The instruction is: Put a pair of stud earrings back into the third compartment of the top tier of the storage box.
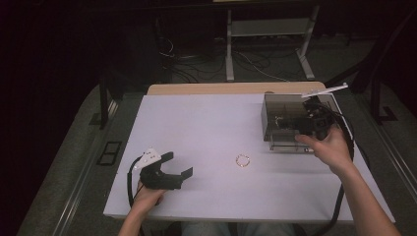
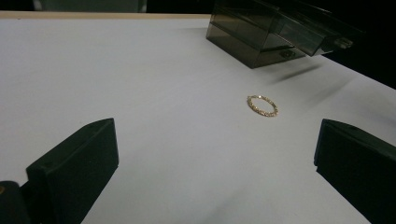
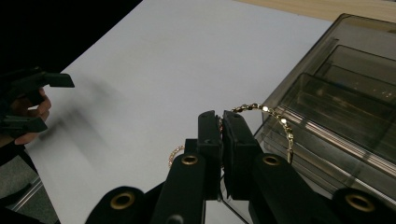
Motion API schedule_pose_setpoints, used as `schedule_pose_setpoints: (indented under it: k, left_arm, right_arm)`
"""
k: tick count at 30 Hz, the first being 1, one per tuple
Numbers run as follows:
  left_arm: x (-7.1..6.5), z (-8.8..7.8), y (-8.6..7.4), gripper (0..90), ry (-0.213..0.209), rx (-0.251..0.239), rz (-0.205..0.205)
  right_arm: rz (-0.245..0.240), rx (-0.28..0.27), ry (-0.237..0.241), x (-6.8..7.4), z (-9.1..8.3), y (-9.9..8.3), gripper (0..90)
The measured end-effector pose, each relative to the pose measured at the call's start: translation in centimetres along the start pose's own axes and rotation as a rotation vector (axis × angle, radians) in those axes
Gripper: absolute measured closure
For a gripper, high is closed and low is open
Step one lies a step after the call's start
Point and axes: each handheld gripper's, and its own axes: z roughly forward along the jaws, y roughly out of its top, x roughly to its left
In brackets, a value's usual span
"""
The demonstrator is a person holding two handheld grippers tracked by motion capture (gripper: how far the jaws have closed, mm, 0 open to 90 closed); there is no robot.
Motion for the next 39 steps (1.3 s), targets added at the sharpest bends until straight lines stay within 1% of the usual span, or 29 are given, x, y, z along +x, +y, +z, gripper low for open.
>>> schedule_pose_setpoints:
  k: [6,16,31,39]
  left_arm:
    - [-0.2,0.0,0.0,0.0,-0.009,-0.005,0.012]
    - [-0.4,0.1,0.0,0.0,-0.024,-0.003,0.03]
    - [-0.4,0.1,0.0,0.0,-0.023,-0.002,0.024]
    - [-0.4,0.1,0.0,0.0,-0.023,0.001,0.023]
  right_arm:
    - [0.008,0.002,-0.007,-0.6,-0.6,-0.4,85.4]
    - [0.029,-0.015,-0.023,-1.7,-1.7,-1.2,85.4]
    - [0.064,-0.019,-0.045,-3.2,-2.6,-2.8,85.4]
    - [0.084,-0.03,-0.057,-4.0,-3.3,-3.7,85.3]
